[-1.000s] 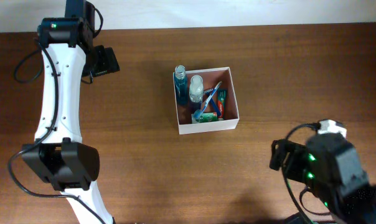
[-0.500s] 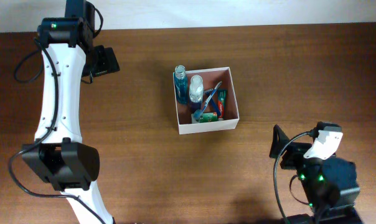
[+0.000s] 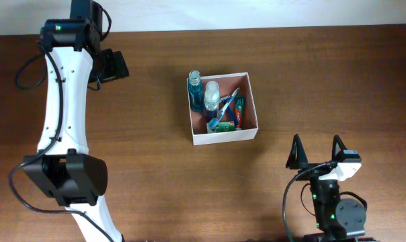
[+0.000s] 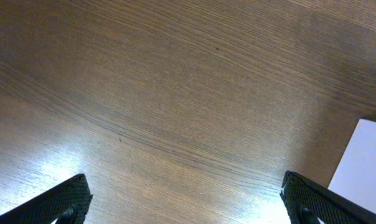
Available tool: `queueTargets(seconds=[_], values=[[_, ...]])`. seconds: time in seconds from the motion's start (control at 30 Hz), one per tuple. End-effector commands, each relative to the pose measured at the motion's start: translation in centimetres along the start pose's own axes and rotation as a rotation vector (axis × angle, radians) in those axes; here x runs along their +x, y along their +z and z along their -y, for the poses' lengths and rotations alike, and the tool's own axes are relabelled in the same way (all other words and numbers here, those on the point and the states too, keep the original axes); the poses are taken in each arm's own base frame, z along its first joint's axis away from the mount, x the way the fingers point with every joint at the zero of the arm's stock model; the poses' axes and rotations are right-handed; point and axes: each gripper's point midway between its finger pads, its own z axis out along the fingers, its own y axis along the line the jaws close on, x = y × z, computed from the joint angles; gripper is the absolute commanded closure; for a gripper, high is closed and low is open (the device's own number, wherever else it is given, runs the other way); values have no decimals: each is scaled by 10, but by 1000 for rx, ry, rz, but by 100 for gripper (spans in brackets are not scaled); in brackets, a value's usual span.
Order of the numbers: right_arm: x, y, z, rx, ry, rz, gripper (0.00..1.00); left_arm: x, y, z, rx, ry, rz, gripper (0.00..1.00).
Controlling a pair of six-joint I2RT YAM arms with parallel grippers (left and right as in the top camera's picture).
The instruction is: Pack container
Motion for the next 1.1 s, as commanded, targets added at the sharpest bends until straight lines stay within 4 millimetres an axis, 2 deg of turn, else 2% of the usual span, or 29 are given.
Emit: queueTargets(seconds=[0.0, 0.17, 0.4, 0.57, 0.7, 1.07], values=[[4, -4, 0, -16, -9, 34, 1, 1, 4, 0, -4, -12, -9, 1], [6, -8, 3, -16, -8, 71, 1, 1, 4, 0, -4, -12, -9, 1], [15, -7, 15, 14, -19, 33, 1, 1, 4, 0, -4, -12, -9, 1], [34, -7, 26, 59, -20, -43, 1, 1, 4, 0, -4, -12, -9, 1], [57, -10, 31, 79, -16, -138, 1, 1, 4, 0, -4, -12, -9, 1], [58, -10, 31, 80, -16, -143, 1, 1, 4, 0, -4, -12, -9, 1]])
